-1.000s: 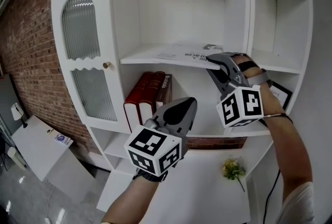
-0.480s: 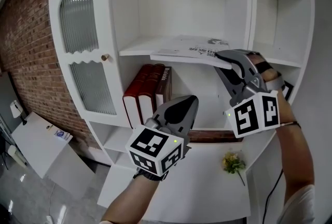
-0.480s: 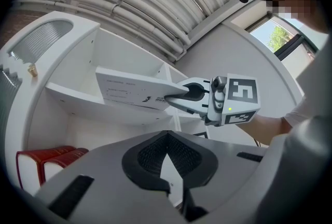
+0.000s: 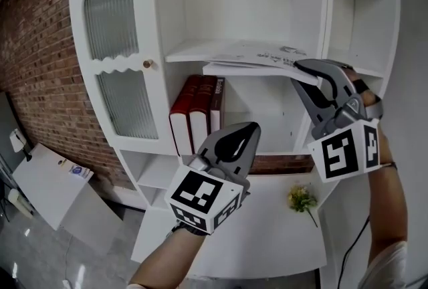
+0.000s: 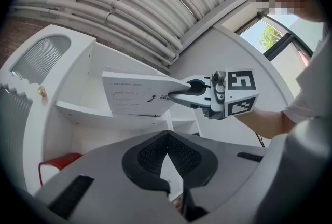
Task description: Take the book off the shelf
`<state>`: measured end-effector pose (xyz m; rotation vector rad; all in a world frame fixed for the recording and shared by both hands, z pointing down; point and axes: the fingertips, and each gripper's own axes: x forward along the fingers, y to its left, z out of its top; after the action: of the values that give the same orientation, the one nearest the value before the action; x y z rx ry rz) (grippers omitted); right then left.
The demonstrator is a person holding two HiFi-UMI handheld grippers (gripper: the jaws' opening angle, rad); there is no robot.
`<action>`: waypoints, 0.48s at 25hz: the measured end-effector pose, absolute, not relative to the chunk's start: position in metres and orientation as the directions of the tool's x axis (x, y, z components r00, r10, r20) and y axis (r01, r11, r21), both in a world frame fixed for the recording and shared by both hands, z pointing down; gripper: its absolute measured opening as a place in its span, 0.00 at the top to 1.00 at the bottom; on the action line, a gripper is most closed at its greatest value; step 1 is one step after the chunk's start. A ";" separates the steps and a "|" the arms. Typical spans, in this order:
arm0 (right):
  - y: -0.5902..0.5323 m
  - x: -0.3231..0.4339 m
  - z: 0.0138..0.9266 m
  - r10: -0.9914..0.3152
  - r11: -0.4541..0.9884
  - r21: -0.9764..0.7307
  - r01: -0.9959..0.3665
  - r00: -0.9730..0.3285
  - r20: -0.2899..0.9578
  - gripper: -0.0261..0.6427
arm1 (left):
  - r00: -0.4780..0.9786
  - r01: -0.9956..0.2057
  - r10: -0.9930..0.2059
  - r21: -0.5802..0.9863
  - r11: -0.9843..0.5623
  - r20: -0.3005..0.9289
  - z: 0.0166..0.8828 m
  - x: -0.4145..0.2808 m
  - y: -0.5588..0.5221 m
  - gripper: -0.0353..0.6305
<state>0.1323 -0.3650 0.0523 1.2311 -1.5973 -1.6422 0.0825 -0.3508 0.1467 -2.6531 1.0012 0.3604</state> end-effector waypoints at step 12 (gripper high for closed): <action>-0.309 0.112 0.053 -0.910 -0.170 0.964 -0.205 -0.342 -0.233 0.88 | 0.773 -0.612 -0.537 -0.171 -0.772 -0.339 0.153 0.060 -0.310 0.93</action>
<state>0.1116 -0.3092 0.0526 1.2978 -1.5137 -1.5611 0.0598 -0.3096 0.1526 -2.6952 0.8919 0.3951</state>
